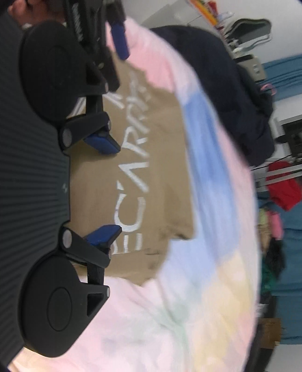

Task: Fold clothes

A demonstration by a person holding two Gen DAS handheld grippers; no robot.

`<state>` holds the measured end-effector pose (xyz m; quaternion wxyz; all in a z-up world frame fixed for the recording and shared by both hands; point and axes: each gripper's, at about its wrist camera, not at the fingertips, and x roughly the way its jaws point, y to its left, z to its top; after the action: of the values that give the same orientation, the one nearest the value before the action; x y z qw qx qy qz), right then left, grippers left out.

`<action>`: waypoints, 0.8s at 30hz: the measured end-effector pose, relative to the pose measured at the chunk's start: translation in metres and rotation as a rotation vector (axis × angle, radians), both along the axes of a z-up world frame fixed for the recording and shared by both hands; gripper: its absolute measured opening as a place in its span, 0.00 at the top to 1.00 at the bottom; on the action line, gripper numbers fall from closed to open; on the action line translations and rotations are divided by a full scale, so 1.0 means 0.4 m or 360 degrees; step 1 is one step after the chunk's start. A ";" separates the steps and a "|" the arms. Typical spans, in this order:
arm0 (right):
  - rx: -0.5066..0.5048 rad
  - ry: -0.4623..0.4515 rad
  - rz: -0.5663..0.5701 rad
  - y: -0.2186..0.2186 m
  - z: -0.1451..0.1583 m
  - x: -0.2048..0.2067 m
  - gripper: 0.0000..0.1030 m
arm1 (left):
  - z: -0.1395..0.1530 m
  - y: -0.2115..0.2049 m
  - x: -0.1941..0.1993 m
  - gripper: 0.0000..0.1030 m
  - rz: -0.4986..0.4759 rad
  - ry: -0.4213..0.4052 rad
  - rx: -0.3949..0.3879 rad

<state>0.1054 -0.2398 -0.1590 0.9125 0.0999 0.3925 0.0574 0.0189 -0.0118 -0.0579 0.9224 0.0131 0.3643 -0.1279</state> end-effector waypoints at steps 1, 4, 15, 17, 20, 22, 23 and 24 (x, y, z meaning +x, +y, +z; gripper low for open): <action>0.0014 0.0046 -0.0001 -0.002 -0.020 0.006 0.32 | -0.016 -0.002 0.007 0.16 -0.0012 0.0043 0.0016; 0.0001 0.0063 0.0009 0.006 -0.036 0.007 0.32 | -0.014 0.018 0.006 0.18 -0.0022 0.0070 -0.0019; 0.0139 0.0085 -0.0073 -0.014 -0.034 0.011 0.31 | -0.008 0.247 -0.028 0.18 0.0184 0.0501 -0.1187; 0.0139 0.0085 -0.0073 -0.014 -0.033 0.010 0.31 | -0.057 0.239 -0.001 0.18 0.0219 0.0651 -0.1206; 0.0153 0.0085 -0.0078 -0.018 -0.033 0.006 0.31 | -0.122 0.213 0.032 0.18 0.0288 0.0775 -0.1216; 0.0168 0.0085 -0.0083 -0.021 -0.033 0.006 0.31 | -0.144 0.204 0.048 0.19 0.0359 0.0762 -0.1238; 0.0174 0.0084 -0.0084 -0.022 -0.034 0.006 0.32 | -0.149 0.205 0.052 0.19 0.0396 0.0737 -0.1279; 0.0180 0.0084 -0.0086 -0.024 -0.035 0.006 0.32 | -0.147 0.209 0.052 0.20 0.0421 0.0695 -0.1325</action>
<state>0.1079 -0.2493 -0.1731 0.8960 0.1634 0.4096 0.0522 0.0398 0.0719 -0.1168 0.7596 -0.4306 0.4657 -0.1441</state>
